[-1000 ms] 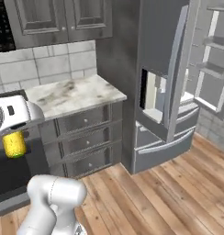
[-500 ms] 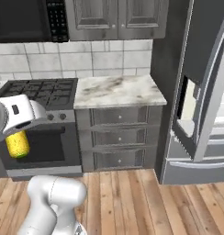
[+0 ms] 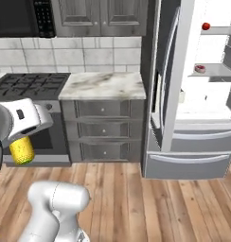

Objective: Transport the steak and corn to the fridge. Place the steak on the rack containing meat and place the corn on the rack containing the vegetable, ensuring meats and vegetables are on different racks.

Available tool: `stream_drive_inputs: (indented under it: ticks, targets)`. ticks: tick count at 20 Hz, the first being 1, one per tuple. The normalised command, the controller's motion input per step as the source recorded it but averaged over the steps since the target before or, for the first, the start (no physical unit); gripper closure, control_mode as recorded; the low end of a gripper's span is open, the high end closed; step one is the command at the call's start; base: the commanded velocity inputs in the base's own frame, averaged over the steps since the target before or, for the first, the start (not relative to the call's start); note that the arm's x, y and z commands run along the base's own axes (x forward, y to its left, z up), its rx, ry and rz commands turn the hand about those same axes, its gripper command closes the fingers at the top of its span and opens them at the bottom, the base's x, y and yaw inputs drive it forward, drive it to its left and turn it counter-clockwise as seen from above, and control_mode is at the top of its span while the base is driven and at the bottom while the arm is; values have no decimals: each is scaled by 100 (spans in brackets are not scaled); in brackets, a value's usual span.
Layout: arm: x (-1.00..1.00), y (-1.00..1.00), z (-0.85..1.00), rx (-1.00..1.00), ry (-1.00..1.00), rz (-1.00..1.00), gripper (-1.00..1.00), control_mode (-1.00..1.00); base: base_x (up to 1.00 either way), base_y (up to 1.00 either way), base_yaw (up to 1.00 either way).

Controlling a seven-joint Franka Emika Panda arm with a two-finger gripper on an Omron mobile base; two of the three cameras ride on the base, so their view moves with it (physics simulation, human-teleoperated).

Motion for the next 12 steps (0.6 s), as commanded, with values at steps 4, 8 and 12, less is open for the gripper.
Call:
stream_drive_inputs:
  ticks: [4, 8, 12]
  targets:
    - [0, 0, 0, 0, 0, 0, 100, 100, 0, -100, 21]
    - [0, 0, 0, 0, 0, 0, 100, 100, 0, -100, 23]
    - [0, 0, 0, 0, 0, 0, 100, 100, 0, -100, 21]
